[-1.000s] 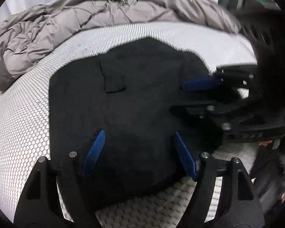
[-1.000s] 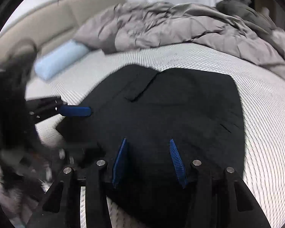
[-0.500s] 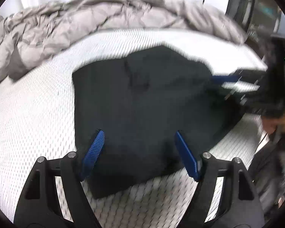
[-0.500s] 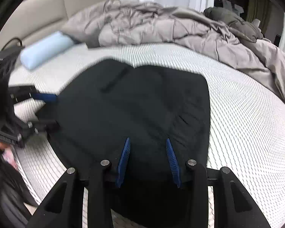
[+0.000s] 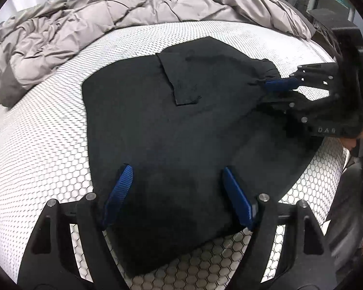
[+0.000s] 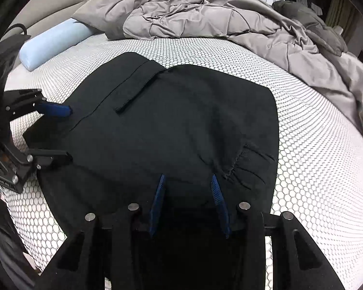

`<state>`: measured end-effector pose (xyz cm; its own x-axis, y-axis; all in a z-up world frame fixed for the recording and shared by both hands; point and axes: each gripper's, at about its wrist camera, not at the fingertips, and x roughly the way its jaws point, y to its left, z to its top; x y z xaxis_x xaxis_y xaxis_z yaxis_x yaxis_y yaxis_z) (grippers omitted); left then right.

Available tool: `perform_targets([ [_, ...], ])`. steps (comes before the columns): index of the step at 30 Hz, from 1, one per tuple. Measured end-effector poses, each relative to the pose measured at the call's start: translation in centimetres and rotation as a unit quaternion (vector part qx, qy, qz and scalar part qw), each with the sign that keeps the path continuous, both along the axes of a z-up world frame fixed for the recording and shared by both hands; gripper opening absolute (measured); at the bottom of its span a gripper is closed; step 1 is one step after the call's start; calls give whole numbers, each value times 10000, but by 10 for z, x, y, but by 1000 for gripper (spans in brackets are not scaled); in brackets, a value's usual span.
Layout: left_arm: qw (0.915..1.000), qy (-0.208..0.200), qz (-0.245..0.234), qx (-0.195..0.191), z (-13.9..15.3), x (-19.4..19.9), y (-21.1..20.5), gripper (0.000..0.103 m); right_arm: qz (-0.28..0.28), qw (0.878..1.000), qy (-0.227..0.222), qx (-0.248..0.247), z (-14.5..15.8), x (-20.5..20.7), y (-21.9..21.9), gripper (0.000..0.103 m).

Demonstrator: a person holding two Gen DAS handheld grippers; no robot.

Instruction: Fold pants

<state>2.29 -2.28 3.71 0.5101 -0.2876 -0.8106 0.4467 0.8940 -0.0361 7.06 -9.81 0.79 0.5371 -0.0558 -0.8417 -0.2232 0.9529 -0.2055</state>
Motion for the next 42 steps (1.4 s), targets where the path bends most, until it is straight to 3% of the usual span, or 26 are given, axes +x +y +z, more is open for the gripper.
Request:
perform_targets([
  [2, 9999, -82, 69, -103, 9, 4, 1, 71, -68, 9999, -84, 56, 4, 2, 13, 44],
  [5, 9993, -236, 181, -226, 21, 25, -2, 71, 74, 9970, -219, 734, 12, 19, 22, 44],
  [7, 9988, -12, 428, -239, 14, 51, -2, 66, 13, 9965, -327, 763, 14, 36, 24, 44],
  [9, 9974, 213, 639, -246, -1, 69, 3, 59, -139, 9957, -18, 914, 0, 67, 22, 44],
  [11, 9974, 225, 635, -263, -8, 74, 9, 59, -327, 9938, 387, 990, -21, 86, 14, 44],
  [12, 9978, 205, 582, -228, -8, 73, 9, 59, -319, 9942, 391, 946, -23, 86, 14, 43],
  [14, 9982, 207, 542, -135, -5, 70, 17, 59, -371, 9980, 320, 392, -17, 82, 13, 44],
  [16, 9971, 316, 604, -330, -7, 69, 26, 59, -510, 9983, 248, -124, -16, 74, 5, 42],
  [18, 9961, 373, 711, -353, -6, 66, 28, 59, -485, 9981, 273, 278, -13, 70, -2, 43],
  [20, 9944, 423, 904, -338, 0, 64, 26, 55, -405, 9990, 192, -39, -13, 65, 13, 43],
  [22, 9912, 360, 1083, -669, 15, 64, 30, 54, -345, 9993, 134, -110, -11, 62, 27, 46],
  [25, 9869, 113, 1200, -1070, 32, 72, 33, 54, -393, 9983, -94, 415, 2, 74, 32, 46],
  [28, 9838, 119, 1440, -1061, 32, 92, 29, 54, -640, 9947, -376, 718, 8, 91, 35, 47],
  [31, 9836, 503, 1542, -788, 8, 119, 22, 54, -785, 9907, -143, 1104, -2, 106, 23, 47],
  [34, 9845, 511, 1535, -680, -2, 123, 22, 55, -685, 9946, 167, 767, -23, 115, 32, 46],
  [38, 9852, 445, 1523, -648, -5, 118, 34, 60, -659, 9974, 165, -241, -26, 104, 25, 46],
  [39, 9850, 436, 1551, -612, -6, 116, 38, 70, -628, 9978, 194, -109, -24, 100, 19, 44],
  [42, 9815, 431, 1792, -524, -10, 107, 52, 73, -568, 9982, 174, 0, -17, 81, 5, 41],
])
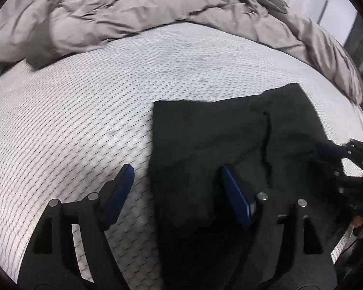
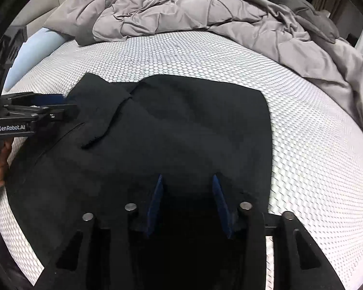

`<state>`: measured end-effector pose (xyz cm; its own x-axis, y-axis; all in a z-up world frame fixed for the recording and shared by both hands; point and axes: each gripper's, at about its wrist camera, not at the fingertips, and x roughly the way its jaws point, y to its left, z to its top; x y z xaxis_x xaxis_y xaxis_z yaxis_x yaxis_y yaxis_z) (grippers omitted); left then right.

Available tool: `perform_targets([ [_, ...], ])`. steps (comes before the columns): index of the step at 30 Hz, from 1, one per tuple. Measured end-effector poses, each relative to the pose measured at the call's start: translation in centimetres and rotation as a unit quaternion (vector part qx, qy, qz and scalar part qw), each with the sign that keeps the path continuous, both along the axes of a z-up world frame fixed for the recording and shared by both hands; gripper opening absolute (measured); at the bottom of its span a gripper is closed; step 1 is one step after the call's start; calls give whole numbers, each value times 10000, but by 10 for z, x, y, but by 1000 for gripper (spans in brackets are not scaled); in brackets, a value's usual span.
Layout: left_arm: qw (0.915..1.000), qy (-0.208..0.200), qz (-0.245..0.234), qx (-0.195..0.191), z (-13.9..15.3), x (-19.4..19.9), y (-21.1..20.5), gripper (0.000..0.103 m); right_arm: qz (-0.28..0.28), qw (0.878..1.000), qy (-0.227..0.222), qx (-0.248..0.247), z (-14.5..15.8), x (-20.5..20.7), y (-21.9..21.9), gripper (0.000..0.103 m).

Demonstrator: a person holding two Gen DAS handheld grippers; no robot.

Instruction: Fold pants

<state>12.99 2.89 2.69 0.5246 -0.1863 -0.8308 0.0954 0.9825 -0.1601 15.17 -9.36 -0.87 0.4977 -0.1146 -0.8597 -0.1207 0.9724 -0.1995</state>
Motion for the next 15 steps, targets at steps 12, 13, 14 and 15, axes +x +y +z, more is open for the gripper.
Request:
perform_targets([
  [12, 9895, -226, -1399, -274, 11, -73, -40, 50, 914, 9932, -224, 684, 12, -61, 46, 52],
  [13, 9889, -177, -1474, 20, 0, -75, -45, 50, 894, 9938, -94, 661, 5, -60, 44, 52],
  [14, 9870, -351, -1566, 116, -1, -81, -47, 51, 850, 9940, 59, 680, -2, -57, 38, 52],
  [15, 9848, -412, -1673, 208, 1, -87, -47, 51, 826, 9943, 118, 660, -3, -59, 32, 52],
])
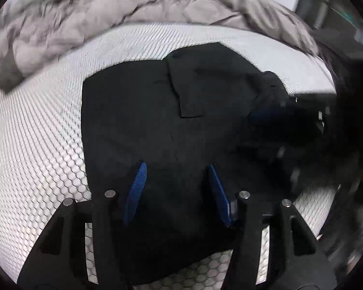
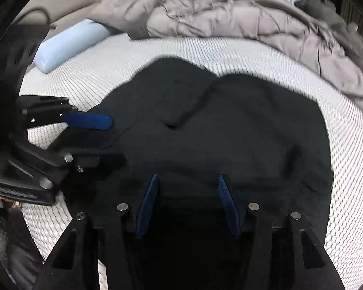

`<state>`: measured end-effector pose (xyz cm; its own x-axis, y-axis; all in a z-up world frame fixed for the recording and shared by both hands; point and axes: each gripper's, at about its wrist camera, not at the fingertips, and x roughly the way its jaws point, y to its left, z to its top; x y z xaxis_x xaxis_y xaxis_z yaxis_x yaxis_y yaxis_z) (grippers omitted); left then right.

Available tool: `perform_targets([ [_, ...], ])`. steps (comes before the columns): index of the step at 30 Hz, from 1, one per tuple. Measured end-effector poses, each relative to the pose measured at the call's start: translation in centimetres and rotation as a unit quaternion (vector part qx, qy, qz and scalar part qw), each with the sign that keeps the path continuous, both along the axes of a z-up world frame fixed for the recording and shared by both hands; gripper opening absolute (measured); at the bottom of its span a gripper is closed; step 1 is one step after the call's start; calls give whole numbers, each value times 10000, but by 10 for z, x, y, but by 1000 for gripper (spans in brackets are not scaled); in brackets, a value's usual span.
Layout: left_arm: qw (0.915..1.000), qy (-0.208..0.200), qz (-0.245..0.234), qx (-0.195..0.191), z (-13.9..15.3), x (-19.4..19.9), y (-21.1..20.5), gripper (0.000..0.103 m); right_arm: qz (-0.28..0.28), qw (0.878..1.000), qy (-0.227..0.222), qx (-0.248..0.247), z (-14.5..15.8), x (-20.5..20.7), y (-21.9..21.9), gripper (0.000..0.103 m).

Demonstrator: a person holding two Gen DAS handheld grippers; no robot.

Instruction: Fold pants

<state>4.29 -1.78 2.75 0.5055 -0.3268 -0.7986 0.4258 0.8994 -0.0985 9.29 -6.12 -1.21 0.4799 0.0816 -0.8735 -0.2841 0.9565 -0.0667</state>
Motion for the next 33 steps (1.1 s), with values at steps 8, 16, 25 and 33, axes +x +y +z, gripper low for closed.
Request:
perform_targets([
  [8, 9999, -5, 106, 136, -1, -38, 32, 62, -435, 9982, -357, 184, 28, -49, -76, 56],
  [16, 9959, -187, 211, -856, 31, -59, 35, 64, -709, 9780, -414, 1917, 45, -74, -121, 56],
  [25, 10000, -33, -14, -7, 1, -53, -4, 67, -978, 9667, -102, 2365, 27, -53, -110, 55],
  [33, 10000, -50, -29, 54, -6, -43, -11, 67, -854, 9544, -126, 2859, 42, -65, -118, 55],
])
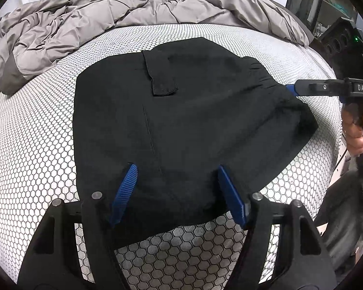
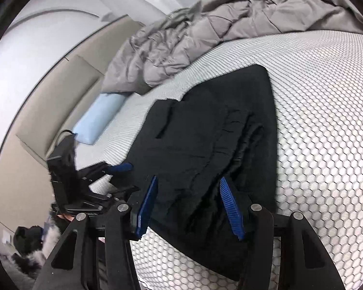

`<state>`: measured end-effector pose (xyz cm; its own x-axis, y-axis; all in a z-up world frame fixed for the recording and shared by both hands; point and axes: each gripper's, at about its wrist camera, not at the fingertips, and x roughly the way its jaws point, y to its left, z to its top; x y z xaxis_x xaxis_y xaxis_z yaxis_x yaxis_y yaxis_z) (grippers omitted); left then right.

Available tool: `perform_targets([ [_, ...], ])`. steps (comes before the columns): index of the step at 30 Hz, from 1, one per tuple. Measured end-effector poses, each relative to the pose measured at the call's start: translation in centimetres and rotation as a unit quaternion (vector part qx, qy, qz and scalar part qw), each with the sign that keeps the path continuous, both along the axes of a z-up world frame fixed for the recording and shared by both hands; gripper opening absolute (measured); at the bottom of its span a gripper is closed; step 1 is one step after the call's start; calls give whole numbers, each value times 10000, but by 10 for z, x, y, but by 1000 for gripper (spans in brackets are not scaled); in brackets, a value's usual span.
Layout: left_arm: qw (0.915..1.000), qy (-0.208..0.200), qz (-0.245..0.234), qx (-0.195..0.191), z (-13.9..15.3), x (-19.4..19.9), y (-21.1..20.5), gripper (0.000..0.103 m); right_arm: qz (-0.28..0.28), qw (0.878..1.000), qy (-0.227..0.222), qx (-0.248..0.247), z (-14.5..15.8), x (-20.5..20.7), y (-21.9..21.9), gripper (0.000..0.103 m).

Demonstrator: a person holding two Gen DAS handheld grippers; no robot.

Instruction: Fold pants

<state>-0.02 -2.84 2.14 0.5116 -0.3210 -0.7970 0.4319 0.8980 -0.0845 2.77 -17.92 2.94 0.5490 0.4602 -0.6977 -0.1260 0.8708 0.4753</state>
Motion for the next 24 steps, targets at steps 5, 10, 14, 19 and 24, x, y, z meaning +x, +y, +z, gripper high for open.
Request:
perform_targets([
  [5, 10000, -3, -10, 10, 0, 0, 0, 67, 46, 9996, 170, 227, 1, -4, -9, 55],
  [10, 10000, -5, -9, 28, -1, 0, -1, 67, 96, 9997, 78, 216, 7, -11, -7, 55],
  [14, 10000, -13, -23, 32, -1, 0, 0, 67, 7, 9996, -51, 278, 14, -13, -12, 55],
  [19, 10000, -19, -23, 55, -2, 1, 0, 68, 166, 9993, 68, 317, 7, -9, -7, 55],
  [24, 10000, -24, -31, 71, -2, 1, 1, 68, 298, 9985, 147, 441, 4, -6, 0, 55],
])
